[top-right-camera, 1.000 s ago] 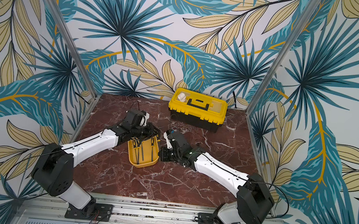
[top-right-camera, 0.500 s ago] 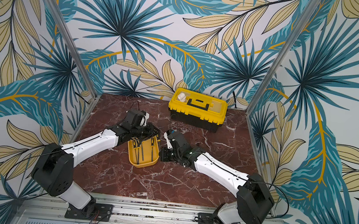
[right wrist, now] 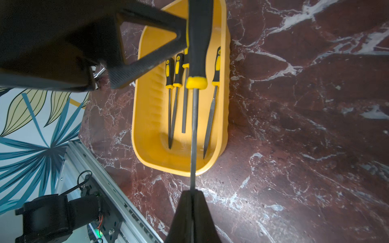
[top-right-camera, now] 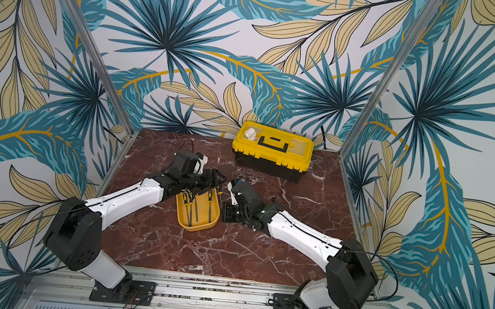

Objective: Take the file tool out of the storage box
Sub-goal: Pick up the file tool from the storage box.

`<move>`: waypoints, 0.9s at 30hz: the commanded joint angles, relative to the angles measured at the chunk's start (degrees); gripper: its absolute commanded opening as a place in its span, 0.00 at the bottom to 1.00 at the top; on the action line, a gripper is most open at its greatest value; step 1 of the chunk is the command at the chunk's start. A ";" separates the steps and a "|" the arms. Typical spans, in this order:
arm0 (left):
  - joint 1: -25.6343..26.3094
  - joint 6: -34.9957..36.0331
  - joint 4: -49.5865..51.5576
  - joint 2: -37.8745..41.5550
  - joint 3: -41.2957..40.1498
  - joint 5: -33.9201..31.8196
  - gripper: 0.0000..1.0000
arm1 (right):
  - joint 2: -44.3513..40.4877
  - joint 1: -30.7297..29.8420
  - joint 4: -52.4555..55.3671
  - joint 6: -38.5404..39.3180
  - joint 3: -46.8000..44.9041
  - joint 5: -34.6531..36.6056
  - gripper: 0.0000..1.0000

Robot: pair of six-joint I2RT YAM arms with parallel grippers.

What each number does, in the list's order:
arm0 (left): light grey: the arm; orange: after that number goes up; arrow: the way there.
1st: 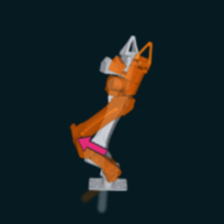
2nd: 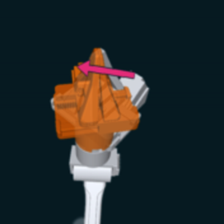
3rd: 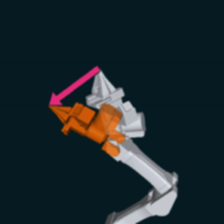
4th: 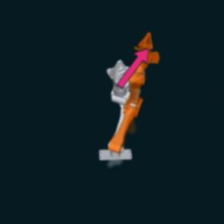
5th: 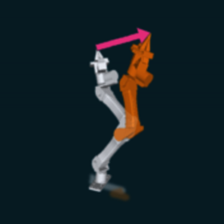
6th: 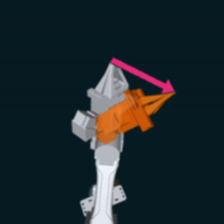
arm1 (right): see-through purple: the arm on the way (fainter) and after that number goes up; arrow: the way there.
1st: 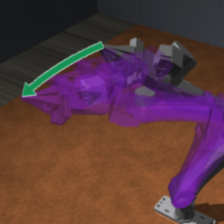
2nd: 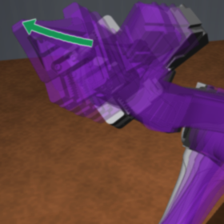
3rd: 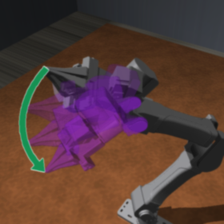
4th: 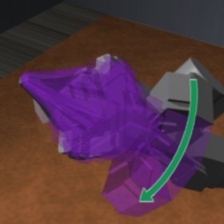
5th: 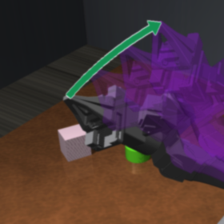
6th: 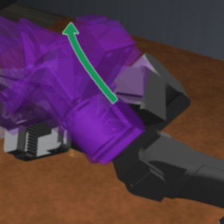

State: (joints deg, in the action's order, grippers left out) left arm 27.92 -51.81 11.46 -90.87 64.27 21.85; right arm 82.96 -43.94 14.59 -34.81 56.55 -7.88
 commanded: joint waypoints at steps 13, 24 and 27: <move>0.03 17.01 13.20 3.82 4.49 3.88 1.00 | -7.57 1.19 14.88 0.89 -8.14 22.04 0.00; 0.41 17.76 14.32 7.46 2.57 3.58 1.00 | -6.84 7.57 17.91 1.64 -11.63 25.22 0.00; 0.41 17.82 14.44 7.76 1.94 3.21 1.00 | -6.26 9.66 17.77 2.72 -12.17 24.70 0.00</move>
State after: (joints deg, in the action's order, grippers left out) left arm 28.08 -35.29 24.93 -84.40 66.78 25.12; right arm 75.79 -35.55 30.59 -33.61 45.76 15.66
